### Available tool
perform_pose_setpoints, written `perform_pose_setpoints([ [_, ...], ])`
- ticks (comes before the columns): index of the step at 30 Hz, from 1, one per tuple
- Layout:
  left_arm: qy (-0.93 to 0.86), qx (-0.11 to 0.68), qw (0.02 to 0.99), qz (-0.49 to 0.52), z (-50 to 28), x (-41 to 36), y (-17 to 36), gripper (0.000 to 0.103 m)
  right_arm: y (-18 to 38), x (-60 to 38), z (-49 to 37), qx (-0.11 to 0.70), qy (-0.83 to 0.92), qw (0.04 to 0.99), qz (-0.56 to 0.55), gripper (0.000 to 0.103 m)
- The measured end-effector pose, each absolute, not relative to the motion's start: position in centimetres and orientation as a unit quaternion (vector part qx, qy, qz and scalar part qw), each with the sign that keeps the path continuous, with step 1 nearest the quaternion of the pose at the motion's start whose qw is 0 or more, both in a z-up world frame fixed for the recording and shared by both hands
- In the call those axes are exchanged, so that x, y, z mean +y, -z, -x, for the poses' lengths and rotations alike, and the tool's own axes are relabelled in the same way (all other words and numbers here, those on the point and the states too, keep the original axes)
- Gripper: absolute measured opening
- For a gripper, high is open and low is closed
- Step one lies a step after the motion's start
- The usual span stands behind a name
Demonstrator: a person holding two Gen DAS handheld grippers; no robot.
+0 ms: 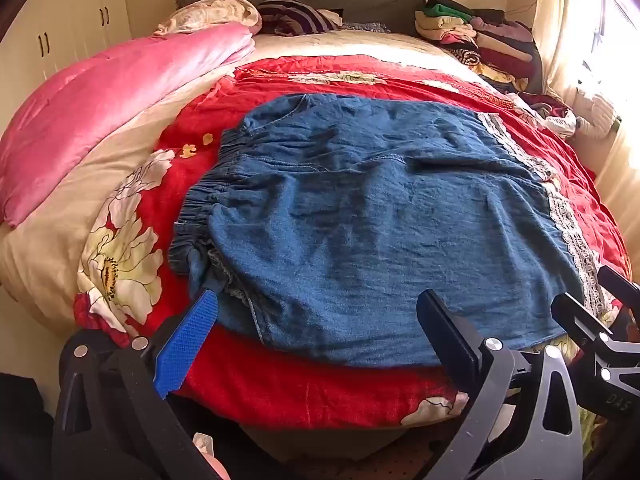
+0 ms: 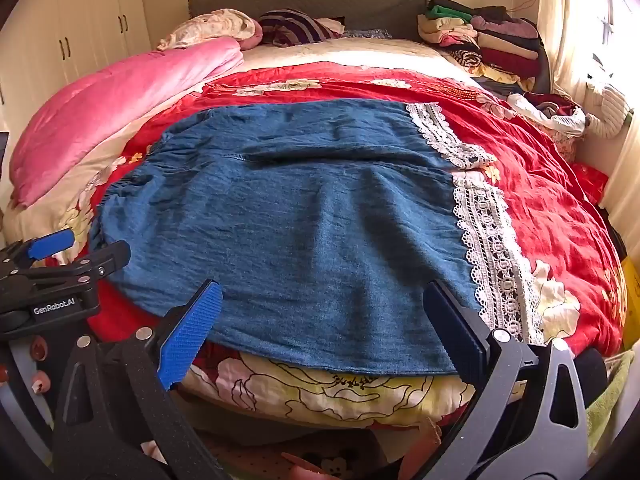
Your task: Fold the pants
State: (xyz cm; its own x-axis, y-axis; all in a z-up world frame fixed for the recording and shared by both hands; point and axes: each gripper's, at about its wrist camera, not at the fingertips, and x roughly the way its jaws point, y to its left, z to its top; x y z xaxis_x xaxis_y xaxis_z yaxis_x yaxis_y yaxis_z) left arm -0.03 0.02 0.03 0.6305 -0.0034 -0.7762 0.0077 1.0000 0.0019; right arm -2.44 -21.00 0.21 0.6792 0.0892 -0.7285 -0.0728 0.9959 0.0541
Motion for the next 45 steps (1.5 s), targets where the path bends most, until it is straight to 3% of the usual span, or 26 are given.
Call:
perform_pose_setpoints([
  [45,0.009,0.432,0.902,-0.001,0.00,-0.05,-0.09,0.099,-0.64,-20.45,2.90,0.394,-0.045,0.918,-0.006,0.095],
])
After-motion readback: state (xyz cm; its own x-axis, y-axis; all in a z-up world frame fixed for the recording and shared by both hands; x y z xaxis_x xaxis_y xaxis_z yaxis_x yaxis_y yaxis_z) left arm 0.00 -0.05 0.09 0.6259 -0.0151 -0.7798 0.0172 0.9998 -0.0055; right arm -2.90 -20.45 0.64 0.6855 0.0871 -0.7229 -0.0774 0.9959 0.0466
